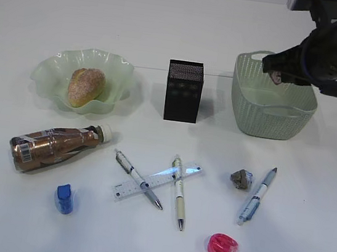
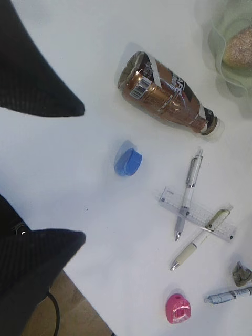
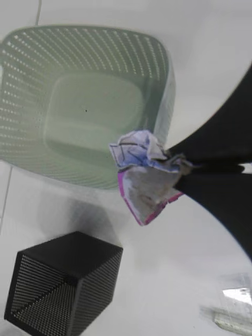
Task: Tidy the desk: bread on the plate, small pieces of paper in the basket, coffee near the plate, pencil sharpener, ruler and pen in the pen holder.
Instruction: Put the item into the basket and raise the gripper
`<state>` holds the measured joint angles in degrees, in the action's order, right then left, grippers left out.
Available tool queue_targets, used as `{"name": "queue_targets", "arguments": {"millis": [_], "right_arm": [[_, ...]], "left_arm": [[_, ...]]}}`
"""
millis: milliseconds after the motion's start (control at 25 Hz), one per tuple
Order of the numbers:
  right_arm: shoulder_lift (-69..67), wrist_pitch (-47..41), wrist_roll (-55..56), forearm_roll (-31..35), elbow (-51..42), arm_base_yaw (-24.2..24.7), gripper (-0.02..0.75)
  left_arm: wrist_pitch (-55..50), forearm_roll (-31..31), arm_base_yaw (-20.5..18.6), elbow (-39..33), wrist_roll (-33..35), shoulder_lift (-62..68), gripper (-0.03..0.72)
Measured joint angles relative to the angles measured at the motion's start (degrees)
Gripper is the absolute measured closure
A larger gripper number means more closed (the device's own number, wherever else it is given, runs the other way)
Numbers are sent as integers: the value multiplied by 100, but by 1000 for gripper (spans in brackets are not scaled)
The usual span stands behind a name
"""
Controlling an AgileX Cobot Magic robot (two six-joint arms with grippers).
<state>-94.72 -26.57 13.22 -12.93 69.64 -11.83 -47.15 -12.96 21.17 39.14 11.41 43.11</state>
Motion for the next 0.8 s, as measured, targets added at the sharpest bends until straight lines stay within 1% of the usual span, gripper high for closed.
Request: {"name": "queue_targets", "arguments": {"millis": [240, 280, 440, 560, 680, 800], "right_arm": [[-499, 144, 57, -9, 387, 227, 722], [-772, 227, 66, -64, 553, 248, 722], [-1106, 593, 77, -247, 662, 251, 722], [-1465, 1177, 100, -350, 666, 273, 722], [-1738, 1375, 228, -372, 783, 346, 722], [-1916, 1384, 263, -374, 889, 423, 722]], "left_arm": [[0, -11, 0, 0, 0, 0, 221], [0, -21, 0, 0, 0, 0, 221], [0, -21, 0, 0, 0, 0, 221], [0, -21, 0, 0, 0, 0, 221], [0, -31, 0, 0, 0, 0, 221], [0, -31, 0, 0, 0, 0, 221]]}}
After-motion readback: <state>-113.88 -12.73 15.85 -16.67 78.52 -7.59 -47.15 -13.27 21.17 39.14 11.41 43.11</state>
